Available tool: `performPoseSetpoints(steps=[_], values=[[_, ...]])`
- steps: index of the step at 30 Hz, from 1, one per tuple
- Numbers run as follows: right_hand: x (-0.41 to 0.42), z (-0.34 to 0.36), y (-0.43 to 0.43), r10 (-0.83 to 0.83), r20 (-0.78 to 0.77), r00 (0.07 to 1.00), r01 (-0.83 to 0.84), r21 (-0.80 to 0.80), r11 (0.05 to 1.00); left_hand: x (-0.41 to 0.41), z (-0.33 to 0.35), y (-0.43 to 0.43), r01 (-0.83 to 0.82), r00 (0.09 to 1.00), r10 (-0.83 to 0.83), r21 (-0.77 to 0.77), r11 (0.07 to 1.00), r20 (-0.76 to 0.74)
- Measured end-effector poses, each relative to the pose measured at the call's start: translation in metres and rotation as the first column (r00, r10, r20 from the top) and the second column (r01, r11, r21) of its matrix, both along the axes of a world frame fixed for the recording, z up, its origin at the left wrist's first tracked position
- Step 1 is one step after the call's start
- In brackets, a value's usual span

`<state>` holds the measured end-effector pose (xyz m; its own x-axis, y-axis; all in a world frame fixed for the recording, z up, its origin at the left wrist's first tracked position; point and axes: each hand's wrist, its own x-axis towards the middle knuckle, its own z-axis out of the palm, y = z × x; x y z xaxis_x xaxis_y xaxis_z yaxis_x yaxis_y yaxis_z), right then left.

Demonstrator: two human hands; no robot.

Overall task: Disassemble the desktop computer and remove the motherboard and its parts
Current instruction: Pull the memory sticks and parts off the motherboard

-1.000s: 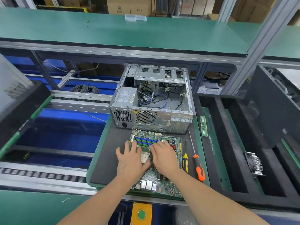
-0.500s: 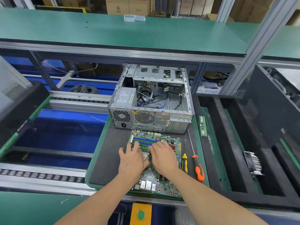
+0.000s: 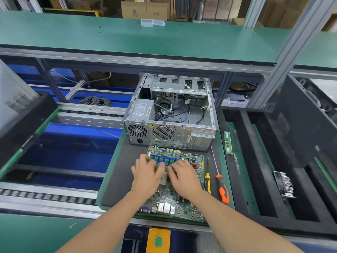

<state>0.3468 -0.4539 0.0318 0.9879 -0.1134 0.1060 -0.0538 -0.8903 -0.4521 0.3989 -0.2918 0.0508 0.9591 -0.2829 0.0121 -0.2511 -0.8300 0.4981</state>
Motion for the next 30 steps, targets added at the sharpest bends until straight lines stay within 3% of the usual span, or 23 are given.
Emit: performPoseSetpoints(steps=[3, 5, 9, 17, 19, 21, 24, 27, 30], values=[[-0.001, 0.002, 0.001, 0.004, -0.016, 1.0, -0.003, 0.056, 0.998, 0.007, 0.013, 0.002, -0.126, 0.987, 0.082, -0.353, 0.927, -0.136], [-0.004, 0.005, 0.0, 0.038, -0.045, 0.998, -0.036, 0.049, 0.998, 0.009, 0.022, 0.003, -0.197, 0.972, 0.112, -0.462, 0.865, -0.204], [-0.01, 0.006, -0.006, 0.13, -0.118, 0.984, -0.134, -0.024, 0.991, 0.01, 0.025, 0.004, -0.344, 0.915, 0.173, -0.484, 0.804, -0.364], [-0.014, 0.008, -0.003, 0.128, -0.142, 0.982, -0.134, -0.035, 0.99, 0.005, 0.021, 0.004, -0.425, 0.856, 0.161, -0.49, 0.761, -0.492], [-0.014, 0.012, -0.002, 0.123, -0.143, 0.982, -0.119, 0.037, 0.992, 0.007, 0.023, 0.003, -0.454, 0.817, 0.118, -0.503, 0.736, -0.565], [-0.014, 0.019, -0.002, 0.084, -0.113, 0.99, -0.059, 0.21, 0.976, 0.01, 0.024, -0.001, -0.485, 0.754, 0.012, -0.544, 0.684, -0.657], [-0.011, 0.036, -0.011, 0.043, -0.041, 0.998, -0.019, 0.46, 0.888, 0.012, 0.024, -0.014, -0.475, 0.705, -0.146, -0.614, 0.63, -0.694], [-0.01, 0.057, -0.027, -0.009, 0.056, 0.998, -0.024, 0.563, 0.826, 0.006, 0.029, -0.041, -0.366, 0.695, -0.263, -0.644, 0.672, -0.669], [-0.023, 0.069, -0.057, -0.121, 0.122, 0.985, 0.031, 0.569, 0.822, -0.004, 0.041, -0.078, -0.241, 0.682, -0.347, -0.646, 0.725, -0.644]])
